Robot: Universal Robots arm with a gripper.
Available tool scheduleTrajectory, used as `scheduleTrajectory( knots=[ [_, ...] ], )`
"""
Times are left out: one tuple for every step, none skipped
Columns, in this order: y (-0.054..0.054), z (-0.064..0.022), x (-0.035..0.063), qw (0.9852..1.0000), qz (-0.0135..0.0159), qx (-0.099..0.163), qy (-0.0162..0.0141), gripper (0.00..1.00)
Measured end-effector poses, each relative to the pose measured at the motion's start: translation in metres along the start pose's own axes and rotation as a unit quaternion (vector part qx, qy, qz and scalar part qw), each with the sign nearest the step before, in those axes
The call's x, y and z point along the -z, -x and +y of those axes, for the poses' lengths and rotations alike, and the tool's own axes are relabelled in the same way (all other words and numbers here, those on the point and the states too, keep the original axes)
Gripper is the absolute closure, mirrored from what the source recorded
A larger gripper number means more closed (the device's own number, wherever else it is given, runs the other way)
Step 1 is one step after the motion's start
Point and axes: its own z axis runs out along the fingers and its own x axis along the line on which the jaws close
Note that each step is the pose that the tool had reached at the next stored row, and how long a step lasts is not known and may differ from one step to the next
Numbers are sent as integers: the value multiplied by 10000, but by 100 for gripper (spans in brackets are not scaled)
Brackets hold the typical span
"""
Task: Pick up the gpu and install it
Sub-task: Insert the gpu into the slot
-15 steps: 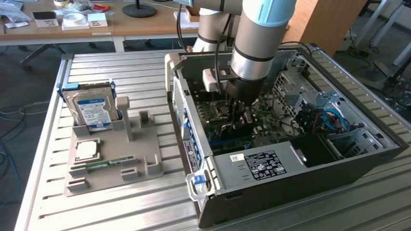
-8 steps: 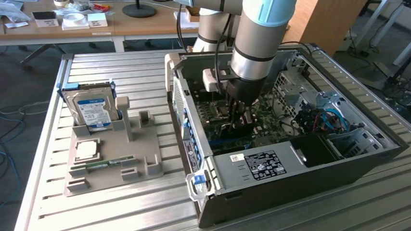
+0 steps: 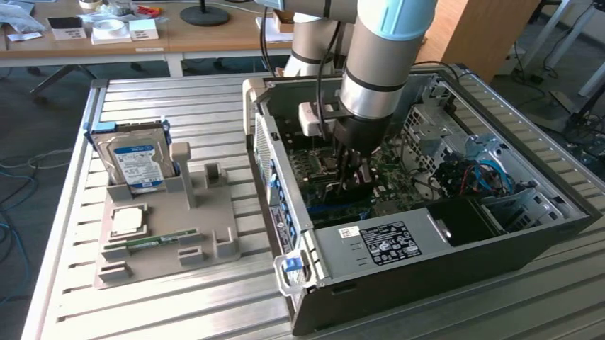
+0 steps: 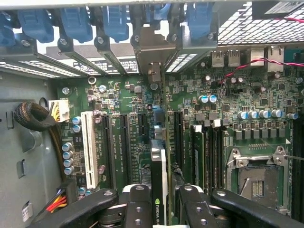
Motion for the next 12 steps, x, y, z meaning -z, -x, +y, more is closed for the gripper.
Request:
scheduleTrajectory(
  knots=[
    [0, 0, 0, 10000, 0, 0, 0, 73],
    [0, 0, -1, 10000, 0, 0, 1, 73],
    [0, 0, -1, 10000, -1, 0, 0, 73],
    [0, 1, -1, 10000, -1, 1, 0, 73],
    [0, 3, -2, 10000, -1, 1, -1, 73],
    [0, 6, -3, 10000, -2, 1, -1, 73],
    [0, 8, -3, 10000, -2, 1, -1, 73],
    [0, 10, -2, 10000, -2, 1, -1, 73],
    [-1, 12, -2, 10000, -2, 1, -1, 73],
    [-1, 13, -2, 10000, -2, 1, -1, 73],
    [-1, 14, -2, 10000, -2, 1, 0, 73],
    [-1, 16, -2, 10000, -1, 1, -1, 73]
  ],
)
